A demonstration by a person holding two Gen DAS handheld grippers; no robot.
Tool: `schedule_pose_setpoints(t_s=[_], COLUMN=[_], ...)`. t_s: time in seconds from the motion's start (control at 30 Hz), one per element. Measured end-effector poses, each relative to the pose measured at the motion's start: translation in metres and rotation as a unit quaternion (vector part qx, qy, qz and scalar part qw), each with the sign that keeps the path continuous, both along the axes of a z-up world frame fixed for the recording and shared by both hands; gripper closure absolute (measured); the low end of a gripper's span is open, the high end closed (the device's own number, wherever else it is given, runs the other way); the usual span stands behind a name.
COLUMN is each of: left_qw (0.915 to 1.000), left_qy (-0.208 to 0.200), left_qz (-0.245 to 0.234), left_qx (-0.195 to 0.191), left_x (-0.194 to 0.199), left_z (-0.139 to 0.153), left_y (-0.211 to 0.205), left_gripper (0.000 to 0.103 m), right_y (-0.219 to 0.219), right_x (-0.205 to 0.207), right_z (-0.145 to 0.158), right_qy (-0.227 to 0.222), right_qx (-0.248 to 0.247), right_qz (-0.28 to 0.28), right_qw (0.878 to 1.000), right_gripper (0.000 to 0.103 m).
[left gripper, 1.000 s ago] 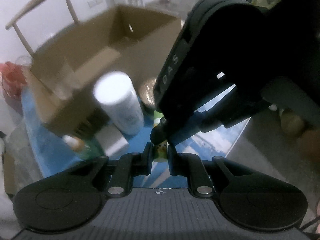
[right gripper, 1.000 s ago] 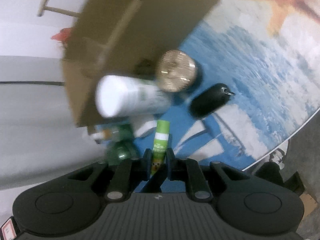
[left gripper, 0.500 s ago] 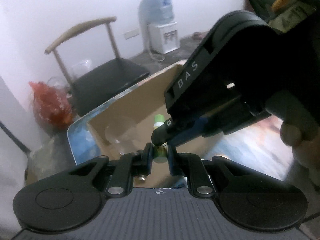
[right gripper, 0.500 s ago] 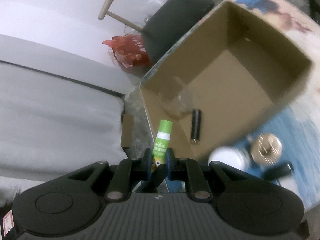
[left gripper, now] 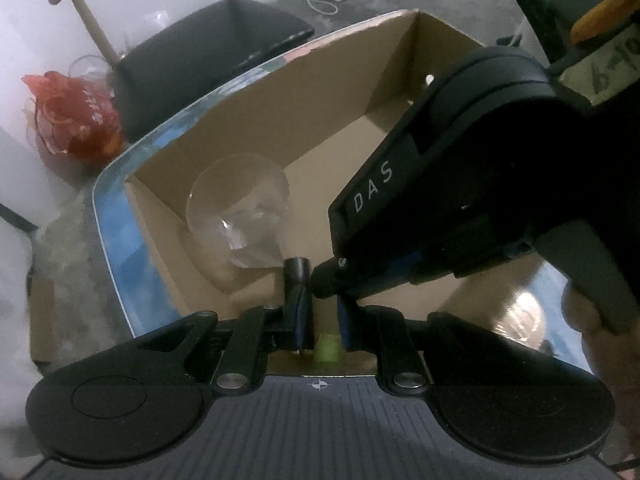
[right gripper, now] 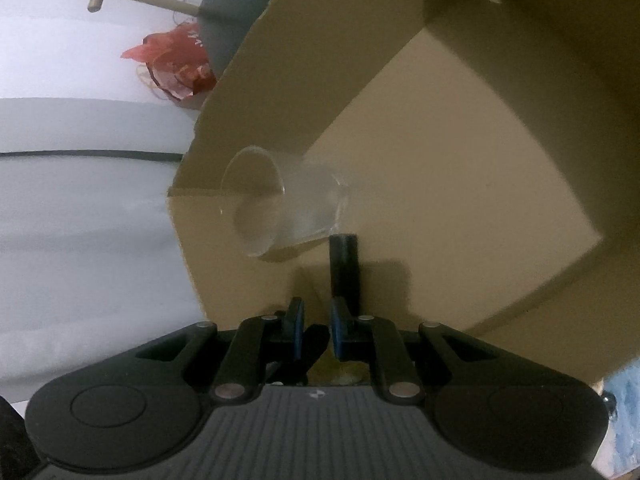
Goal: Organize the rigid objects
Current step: 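Lift the green tube with the right tool, drop it into the box, then move the open right tool back to the black oval fob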
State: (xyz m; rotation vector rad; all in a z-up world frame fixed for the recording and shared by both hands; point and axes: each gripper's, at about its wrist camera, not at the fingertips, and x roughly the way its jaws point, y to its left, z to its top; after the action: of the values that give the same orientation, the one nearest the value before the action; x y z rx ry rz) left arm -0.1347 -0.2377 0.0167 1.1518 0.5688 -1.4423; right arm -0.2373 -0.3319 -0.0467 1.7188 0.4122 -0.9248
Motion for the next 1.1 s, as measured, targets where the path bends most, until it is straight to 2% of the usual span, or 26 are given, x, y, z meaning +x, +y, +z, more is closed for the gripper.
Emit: schedule_pose_setpoints(t_s=[0.17,0.3,0.4,0.47,0.57,0.7,0.93,1.03,1.1], left_qw=[0.9996,0.9979,0.9935,0.9860,0.9773,0.9770,0.9793,0.9822,0.9877], left_qy=[-0.007,0.015,0.060,0.113,0.165,0.185,0.200,0.188,0.156], left_qz=[0.025,0.054,0.074,0.079,0.076,0.053,0.018,0.006,-0.011], left_qx=[-0.009,-0.032,-0.062,-0.094,-0.110,-0.093,-0.026,-0.002,0.004], left_x=[0.018,0.046,0.067,0.076,0.078,0.060,0.014,-0.004,-0.018], left_z=[0.004,0.026,0.048,0.065,0.080,0.078,0.040,0.020,0.004], left_y=[0.007,0.032,0.057,0.081,0.115,0.140,0.151,0.153,0.155], left_gripper=[0.082,0.082,0.082,0.082,0.082,0.082,0.081,0.081,0.081], right_y=[-0.002,0.012,0.034,0.053,0.091,0.142,0.201,0.210,0.208], right_x=[-0.006,-0.028,-0.052,-0.067,-0.090,-0.112,-0.125,-0.129,-0.128], right_z=[0.000,0.024,0.046,0.059,0.072,0.074,0.048,0.037,0.032], right_qy=[-0.001,-0.024,-0.051,-0.057,-0.059,-0.047,-0.011,0.027,0.062], right_qx=[-0.010,-0.034,-0.056,-0.068,-0.072,-0.048,0.000,-0.009,-0.023], right_qz=[-0.009,-0.033,-0.060,-0.073,-0.095,-0.121,-0.135,-0.123,-0.099], right_qw=[1.000,0.999,0.995,0.993,0.991,0.990,0.991,0.992,0.993], right_gripper=[0.086,0.086,0.086,0.086,0.086,0.086,0.086,0.086,0.086])
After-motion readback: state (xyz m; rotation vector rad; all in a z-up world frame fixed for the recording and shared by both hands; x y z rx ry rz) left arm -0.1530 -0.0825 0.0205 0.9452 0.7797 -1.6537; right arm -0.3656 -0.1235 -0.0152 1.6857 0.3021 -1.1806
